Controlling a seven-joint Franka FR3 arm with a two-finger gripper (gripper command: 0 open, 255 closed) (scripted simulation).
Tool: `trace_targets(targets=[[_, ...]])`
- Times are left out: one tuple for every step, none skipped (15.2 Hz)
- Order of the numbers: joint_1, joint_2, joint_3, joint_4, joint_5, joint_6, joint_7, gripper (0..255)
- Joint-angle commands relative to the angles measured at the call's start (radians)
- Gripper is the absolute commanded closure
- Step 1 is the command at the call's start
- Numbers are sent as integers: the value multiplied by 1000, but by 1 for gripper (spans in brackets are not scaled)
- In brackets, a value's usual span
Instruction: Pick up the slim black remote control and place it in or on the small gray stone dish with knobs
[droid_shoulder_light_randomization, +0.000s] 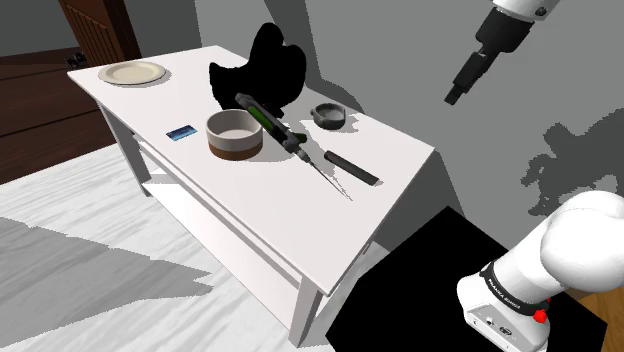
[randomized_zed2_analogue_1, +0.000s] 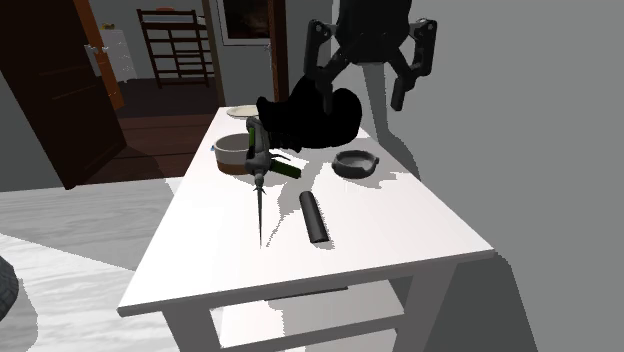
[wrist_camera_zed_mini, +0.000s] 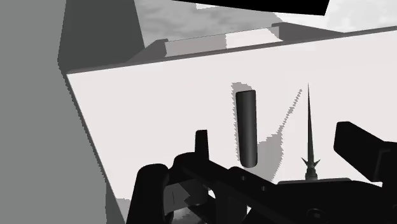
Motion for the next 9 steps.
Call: trace_targets(targets=[[0,0,0,0,0,0,0,0],[2,20,3,-15,4,29,3,0],[3,41,5,-29,9,57,7,0],[5,63,8,-41,13,86,10,0],[7,86,11,-53,18,115,12,0],[8,110,14,-63,22,144,15,0],[10,136,16,-72,26,172,18,0],[12,162,19,-80,31,201,20,0],[14,190,22,-87,35,229,23,0]])
